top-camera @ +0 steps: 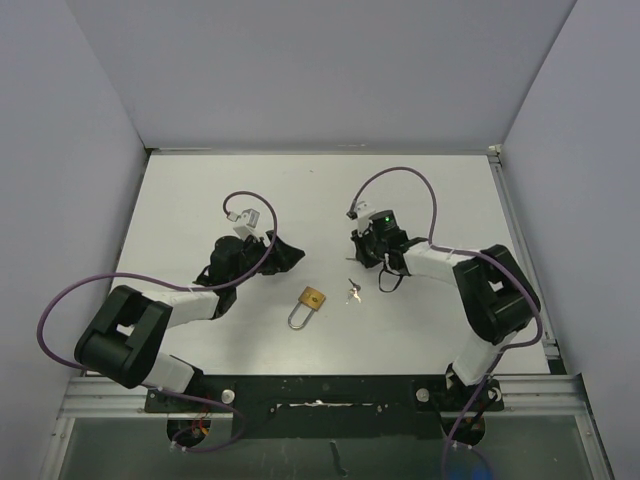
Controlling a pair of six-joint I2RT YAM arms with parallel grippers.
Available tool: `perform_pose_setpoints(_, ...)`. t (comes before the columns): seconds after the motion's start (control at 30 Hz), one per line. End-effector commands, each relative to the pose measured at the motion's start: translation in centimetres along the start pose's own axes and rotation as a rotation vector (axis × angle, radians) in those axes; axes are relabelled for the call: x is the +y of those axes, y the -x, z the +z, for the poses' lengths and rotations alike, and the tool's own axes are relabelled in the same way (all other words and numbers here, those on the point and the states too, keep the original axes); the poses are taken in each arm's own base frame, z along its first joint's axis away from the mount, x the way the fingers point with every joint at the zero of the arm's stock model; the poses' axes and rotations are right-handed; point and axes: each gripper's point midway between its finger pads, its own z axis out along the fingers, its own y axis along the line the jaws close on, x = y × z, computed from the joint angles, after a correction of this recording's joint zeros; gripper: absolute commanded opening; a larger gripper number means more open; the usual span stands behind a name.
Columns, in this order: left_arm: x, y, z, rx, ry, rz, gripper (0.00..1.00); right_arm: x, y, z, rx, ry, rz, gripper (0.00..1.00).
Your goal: Unlock with the key
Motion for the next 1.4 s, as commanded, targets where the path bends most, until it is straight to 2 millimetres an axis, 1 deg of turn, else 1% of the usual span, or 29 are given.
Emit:
perform_pose_setpoints(0.0, -1.8, 2.2, 0.2, -0.065, -0.063, 0.028, 0.68, -0.5, 4.0, -1.7, -0.14, -0.038, -0.036, 0.0)
perform_pose_setpoints(0.23, -2.0, 2.3, 0.4, -0.062, -0.07, 0.029, 0.68, -0.5, 5.2, -3.1, -0.201, -0.044, -0.039, 0.0)
perform_pose_setpoints(0.6, -2.3, 2.4, 0.4, -0.064, -0.082, 0.036, 0.68, -0.4, 6.7, -4.5, -0.246, -0.047, -0.048, 0.0)
perform_pose_setpoints(0.73, -2.8, 2.3, 0.3, -0.062, -0.114, 0.053, 0.68, -0.3, 7.4, -5.0, -0.257, -0.041, -0.045, 0.0)
perform_pose_setpoints(0.83, -3.4, 2.3, 0.2, -0.079, -0.146, 0.085, 0.66, 0.1, 8.0, -5.5, -0.265, -0.021, -0.036, 0.0)
perform_pose_setpoints(0.93, -3.9, 2.2, 0.3, -0.096, -0.17, 0.129, 0.57, 0.6, 8.9, -6.0, -0.274, -0.001, -0.018, 0.0)
perform_pose_setpoints(1.03, -4.1, 2.2, 0.7, -0.11, -0.187, 0.154, 0.56, 1.0, 10.0, -6.6, -0.283, 0.023, 0.012, 0.0)
perform_pose_setpoints(1.2, -4.5, 1.4, 1.7, -0.088, -0.216, 0.175, 0.55, 1.9, 11.1, -7.7, -0.304, 0.063, 0.053, 0.0)
perform_pose_setpoints(1.37, -5.7, 0.3, 2.4, -0.094, -0.262, 0.212, 0.55, 2.4, 11.7, -8.5, -0.321, 0.088, 0.069, 0.0)
